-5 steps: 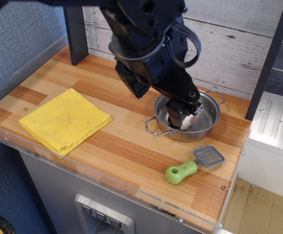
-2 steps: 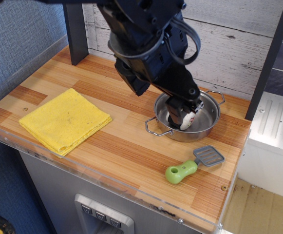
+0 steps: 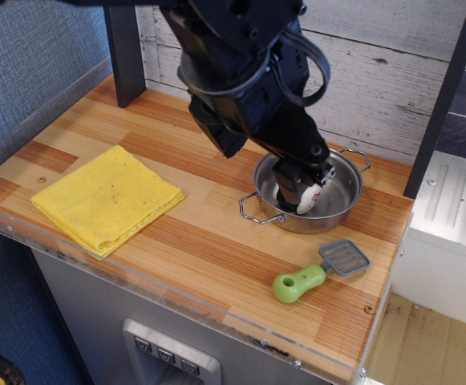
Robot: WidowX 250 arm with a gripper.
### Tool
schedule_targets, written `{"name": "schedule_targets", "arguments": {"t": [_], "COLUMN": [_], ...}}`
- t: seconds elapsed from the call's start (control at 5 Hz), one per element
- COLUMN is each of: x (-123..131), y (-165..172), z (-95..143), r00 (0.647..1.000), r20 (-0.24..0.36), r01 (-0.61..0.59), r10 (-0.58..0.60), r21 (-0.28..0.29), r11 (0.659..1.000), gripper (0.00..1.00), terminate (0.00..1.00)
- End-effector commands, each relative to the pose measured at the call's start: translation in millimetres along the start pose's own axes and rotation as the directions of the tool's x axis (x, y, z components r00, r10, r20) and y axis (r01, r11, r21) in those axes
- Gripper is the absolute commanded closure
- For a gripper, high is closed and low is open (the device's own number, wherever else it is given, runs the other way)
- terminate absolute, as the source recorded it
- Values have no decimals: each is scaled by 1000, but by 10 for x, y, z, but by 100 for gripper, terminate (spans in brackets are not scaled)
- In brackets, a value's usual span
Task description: Move grater and place bottom right of table
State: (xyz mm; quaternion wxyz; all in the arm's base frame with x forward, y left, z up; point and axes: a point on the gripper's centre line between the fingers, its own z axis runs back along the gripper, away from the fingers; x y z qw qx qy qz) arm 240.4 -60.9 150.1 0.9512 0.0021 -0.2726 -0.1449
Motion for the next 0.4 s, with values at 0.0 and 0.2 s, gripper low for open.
{"name": "schedule_targets", "arguments": {"t": [0.0,0.2], "x": [-73,-73], "y": [11,11], "z": [167,167], "r00": [999,999], "r20": [33,33], "r01": [-5,-5], "r10": [5,5], "r21": [2,2], "r11": [1000,1000], "gripper": [0,0], "terminate": [0,100]}}
